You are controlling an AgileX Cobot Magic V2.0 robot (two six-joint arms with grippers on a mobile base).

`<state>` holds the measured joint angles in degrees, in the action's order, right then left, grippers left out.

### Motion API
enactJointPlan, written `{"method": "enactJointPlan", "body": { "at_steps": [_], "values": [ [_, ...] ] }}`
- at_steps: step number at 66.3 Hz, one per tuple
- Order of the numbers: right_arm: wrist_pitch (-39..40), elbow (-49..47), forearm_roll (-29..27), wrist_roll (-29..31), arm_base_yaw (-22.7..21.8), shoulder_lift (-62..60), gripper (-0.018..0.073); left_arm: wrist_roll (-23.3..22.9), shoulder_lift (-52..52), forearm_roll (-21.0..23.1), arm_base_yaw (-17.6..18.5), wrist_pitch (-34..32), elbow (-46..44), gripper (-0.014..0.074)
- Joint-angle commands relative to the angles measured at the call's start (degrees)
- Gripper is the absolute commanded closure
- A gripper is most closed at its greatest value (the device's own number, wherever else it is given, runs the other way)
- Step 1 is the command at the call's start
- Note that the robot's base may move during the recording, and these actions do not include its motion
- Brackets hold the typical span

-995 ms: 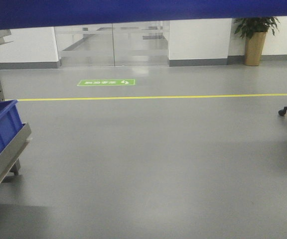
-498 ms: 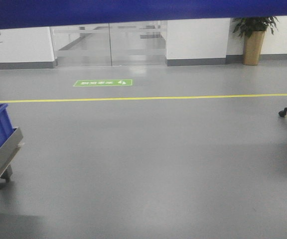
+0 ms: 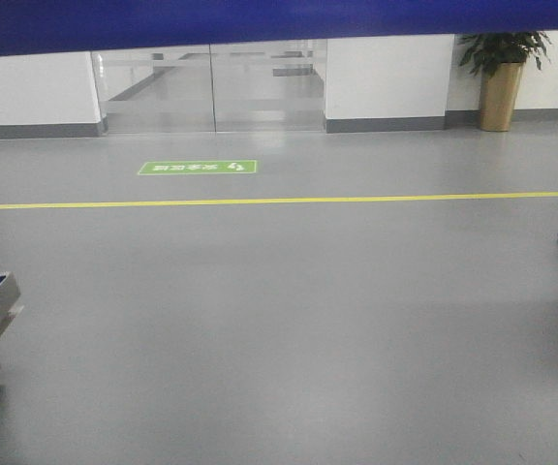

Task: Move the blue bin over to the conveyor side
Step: 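Drive the base across the floor toward the red-framed conveyor table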

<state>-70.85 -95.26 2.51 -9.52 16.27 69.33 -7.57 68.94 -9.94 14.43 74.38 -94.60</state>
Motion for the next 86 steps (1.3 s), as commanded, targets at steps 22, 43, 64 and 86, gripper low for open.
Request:
{"method": "enactJointPlan", "body": {
  "at_steps": [22, 43, 64, 86],
  "values": [
    [6.8, -0.8, -0.1, 0.6, 0.2, -1.4, 0.064, 0.9, -1.1, 1.6, 0.6, -4.4, -0.8, 0.0615],
    [7.0, -0.8, -0.1, 0.6, 0.2, -1.4, 0.064, 0.9, -1.1, 1.6, 0.6, -4.4, -0.8, 0.0615],
    [7.0, -0.8, -0.1, 0.6, 0.2, -1.4, 0.064, 0.9, -1.1, 1.6, 0.6, -4.4, -0.8, 0.0615],
    [7.0, -0.8, -0.1, 0.6, 0.2, -1.4, 0.064, 0.9, -1.1, 1.6, 0.6, -4.4, -0.8, 0.0615]
  ]
}}
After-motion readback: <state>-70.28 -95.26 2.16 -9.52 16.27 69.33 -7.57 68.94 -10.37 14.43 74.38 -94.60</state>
